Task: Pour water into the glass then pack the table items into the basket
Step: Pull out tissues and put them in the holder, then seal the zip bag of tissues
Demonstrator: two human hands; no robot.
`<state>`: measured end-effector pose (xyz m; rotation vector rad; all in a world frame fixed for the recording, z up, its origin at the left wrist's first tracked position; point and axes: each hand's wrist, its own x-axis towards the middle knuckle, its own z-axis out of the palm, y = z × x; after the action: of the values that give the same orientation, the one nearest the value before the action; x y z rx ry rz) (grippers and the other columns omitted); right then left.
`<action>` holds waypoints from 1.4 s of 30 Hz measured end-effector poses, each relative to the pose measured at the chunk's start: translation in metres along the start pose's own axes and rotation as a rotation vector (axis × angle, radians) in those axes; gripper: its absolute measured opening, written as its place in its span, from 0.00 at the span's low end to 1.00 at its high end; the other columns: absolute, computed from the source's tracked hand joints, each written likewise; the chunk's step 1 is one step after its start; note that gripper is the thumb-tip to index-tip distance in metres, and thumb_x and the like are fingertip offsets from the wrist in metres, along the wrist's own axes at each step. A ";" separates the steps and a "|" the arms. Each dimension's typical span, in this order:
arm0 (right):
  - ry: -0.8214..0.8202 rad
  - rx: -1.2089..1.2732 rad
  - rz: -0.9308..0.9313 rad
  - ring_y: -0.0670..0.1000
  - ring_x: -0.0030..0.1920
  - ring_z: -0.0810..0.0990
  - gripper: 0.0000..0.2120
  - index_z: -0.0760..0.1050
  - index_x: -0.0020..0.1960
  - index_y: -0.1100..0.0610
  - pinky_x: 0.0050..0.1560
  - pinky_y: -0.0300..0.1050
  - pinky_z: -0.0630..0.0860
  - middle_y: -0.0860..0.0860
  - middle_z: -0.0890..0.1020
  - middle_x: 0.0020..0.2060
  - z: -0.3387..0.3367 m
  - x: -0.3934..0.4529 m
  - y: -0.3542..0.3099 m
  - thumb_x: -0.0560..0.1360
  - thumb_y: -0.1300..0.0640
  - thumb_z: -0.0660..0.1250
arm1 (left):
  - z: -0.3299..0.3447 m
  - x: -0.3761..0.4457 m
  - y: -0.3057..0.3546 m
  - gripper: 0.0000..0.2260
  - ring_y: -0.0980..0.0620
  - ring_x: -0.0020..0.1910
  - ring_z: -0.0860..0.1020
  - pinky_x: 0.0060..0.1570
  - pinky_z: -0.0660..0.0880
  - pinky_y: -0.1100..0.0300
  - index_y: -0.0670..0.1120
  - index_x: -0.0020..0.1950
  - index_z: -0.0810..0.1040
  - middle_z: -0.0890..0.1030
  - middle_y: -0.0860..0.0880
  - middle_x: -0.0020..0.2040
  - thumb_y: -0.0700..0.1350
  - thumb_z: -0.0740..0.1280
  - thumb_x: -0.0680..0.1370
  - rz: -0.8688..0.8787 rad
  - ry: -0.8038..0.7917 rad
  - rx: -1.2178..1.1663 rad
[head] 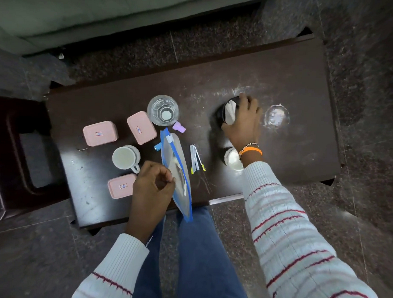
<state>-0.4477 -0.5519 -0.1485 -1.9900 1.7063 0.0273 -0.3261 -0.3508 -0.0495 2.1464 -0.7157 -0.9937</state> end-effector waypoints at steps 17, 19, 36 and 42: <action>-0.183 -0.129 -0.197 0.61 0.71 0.60 0.43 0.53 0.75 0.54 0.68 0.57 0.65 0.57 0.59 0.73 0.045 0.015 -0.084 0.66 0.56 0.72 | -0.030 -0.006 -0.022 0.16 0.62 0.35 0.76 0.28 0.70 0.76 0.50 0.36 0.64 0.72 0.54 0.35 0.35 0.68 0.73 -0.264 0.166 -0.149; -0.138 -0.072 -0.192 0.61 0.73 0.58 0.43 0.53 0.75 0.55 0.71 0.59 0.60 0.56 0.57 0.74 0.037 0.002 -0.082 0.67 0.57 0.71 | -0.032 -0.005 -0.021 0.15 0.68 0.35 0.76 0.28 0.70 0.76 0.49 0.38 0.65 0.73 0.57 0.37 0.34 0.68 0.73 -0.272 0.173 -0.214; -0.379 0.813 0.001 0.54 0.48 0.82 0.06 0.80 0.50 0.58 0.54 0.51 0.78 0.56 0.84 0.44 0.022 -0.184 -0.067 0.76 0.62 0.65 | -0.059 0.006 -0.023 0.06 0.54 0.42 0.78 0.46 0.80 0.61 0.47 0.46 0.68 0.75 0.48 0.46 0.40 0.65 0.77 -0.384 0.160 -0.899; -0.522 1.027 0.001 0.37 0.37 0.81 0.07 0.78 0.49 0.61 0.40 0.28 0.74 0.43 0.85 0.34 -0.004 -0.176 -0.069 0.77 0.66 0.61 | -0.087 0.009 -0.064 0.31 0.58 0.57 0.76 0.52 0.73 0.63 0.51 0.74 0.57 0.75 0.55 0.60 0.49 0.68 0.74 -0.494 -0.143 -0.527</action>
<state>-0.4219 -0.3866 -0.0604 -1.0750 1.0340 -0.2553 -0.2387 -0.2875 -0.0588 1.8155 0.0445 -1.4150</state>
